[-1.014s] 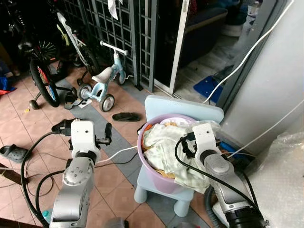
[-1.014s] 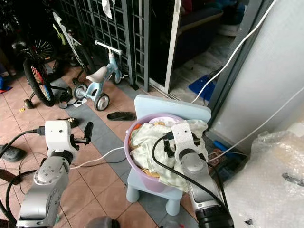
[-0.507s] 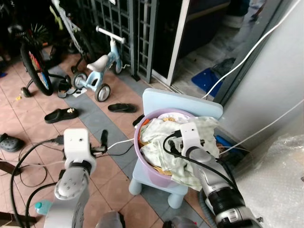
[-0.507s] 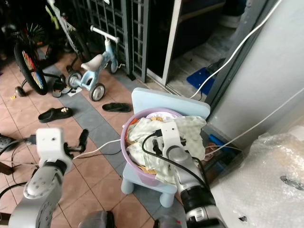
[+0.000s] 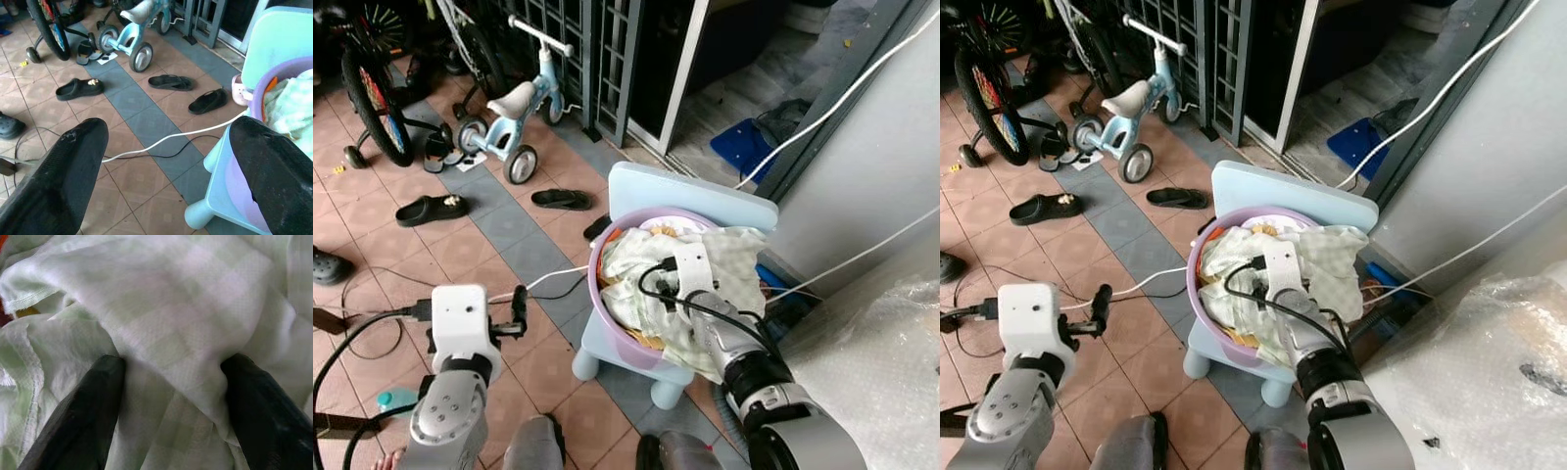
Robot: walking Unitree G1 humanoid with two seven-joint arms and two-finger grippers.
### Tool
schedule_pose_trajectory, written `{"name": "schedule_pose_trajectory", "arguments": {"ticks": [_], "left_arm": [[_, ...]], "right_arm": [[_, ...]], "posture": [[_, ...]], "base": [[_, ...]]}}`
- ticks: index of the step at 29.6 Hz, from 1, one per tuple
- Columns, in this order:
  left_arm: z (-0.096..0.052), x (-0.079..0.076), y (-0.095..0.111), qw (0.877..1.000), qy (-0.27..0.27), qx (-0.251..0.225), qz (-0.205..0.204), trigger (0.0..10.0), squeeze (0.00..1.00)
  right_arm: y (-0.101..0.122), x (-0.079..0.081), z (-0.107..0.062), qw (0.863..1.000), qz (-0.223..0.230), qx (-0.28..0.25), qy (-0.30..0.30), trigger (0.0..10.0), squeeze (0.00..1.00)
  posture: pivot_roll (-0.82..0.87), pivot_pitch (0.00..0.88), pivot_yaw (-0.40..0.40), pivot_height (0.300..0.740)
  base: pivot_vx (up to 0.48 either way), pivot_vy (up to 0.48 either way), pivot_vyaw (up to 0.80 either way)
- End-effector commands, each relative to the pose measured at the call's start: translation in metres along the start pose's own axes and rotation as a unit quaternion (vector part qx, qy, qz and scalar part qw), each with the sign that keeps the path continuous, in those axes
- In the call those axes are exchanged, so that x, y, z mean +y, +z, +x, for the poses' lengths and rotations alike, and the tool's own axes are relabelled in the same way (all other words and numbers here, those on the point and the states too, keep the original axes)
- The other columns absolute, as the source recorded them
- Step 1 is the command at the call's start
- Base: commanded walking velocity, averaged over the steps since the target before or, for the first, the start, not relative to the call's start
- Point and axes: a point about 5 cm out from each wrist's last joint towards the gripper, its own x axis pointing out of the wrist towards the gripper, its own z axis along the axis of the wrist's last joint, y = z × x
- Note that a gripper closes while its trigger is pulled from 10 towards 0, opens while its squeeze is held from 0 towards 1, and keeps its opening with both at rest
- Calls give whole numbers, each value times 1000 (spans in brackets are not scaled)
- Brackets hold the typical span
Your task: Clothes washing
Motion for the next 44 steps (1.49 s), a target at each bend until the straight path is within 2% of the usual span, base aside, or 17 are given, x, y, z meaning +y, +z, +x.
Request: {"name": "schedule_pose_trajectory", "arguments": {"ticks": [1,18,22,26,29,30,32,33,36,37,38,40,44], "left_arm": [[-2,3,2,1000,9,-2,4,10000,0],[6,0,3,1000,19,-9,1,10000,0],[13,-3,2,1000,29,-11,2,10000,0],[20,-6,4,999,31,-15,-3,10000,0],[25,-10,4,999,29,-18,-9,10000,0],[30,-11,4,999,32,-21,-15,10000,0],[33,-11,4,999,33,-23,-17,10000,0],[38,-10,2,999,38,-23,-20,10000,0],[43,-10,0,999,38,-26,-23,10000,0],[47,-11,-1,999,37,-27,-24,10000,0],[47,-11,-1,999,37,-27,-24,10000,0],[56,-18,2,999,29,-34,-27,10000,0],[70,-26,14,998,10,-63,-26,10000,0]], "right_arm": [[-16,-6,1,999,25,34,-12,0,0],[-6,-8,5,997,77,23,0,0,0],[1,-10,7,996,83,15,4,0,0],[-2,-14,7,996,89,20,0,0,0],[-6,-20,7,993,113,26,-6,0,0],[2,-24,7,991,131,8,-3,0,0],[10,-26,7,990,139,-13,-1,0,0],[24,-27,6,989,137,-54,11,0,0],[37,-29,2,987,129,-98,19,0,0],[45,-31,-3,981,130,-141,30,0,0],[45,-31,-3,981,130,-141,30,0,0],[54,-33,-18,973,103,-205,39,0,0],[69,-36,-49,944,98,-313,37,0,0]], "posture": [[136,185,-116,740],[127,139,-140,740],[110,106,-148,740],[100,91,-149,740],[87,64,-148,740],[73,39,-144,740],[67,26,-141,740],[48,0,-131,740],[34,0,-121,740],[13,0,-109,740],[13,0,-109,740],[-4,0,-86,740],[-40,0,-55,740]], "base": [[0,0,0],[0,0,0],[0,0,0],[0,0,0],[0,0,0],[0,0,0],[0,0,0],[0,0,0],[0,0,0],[0,0,0],[0,0,0],[0,0,0],[0,0,0]]}}
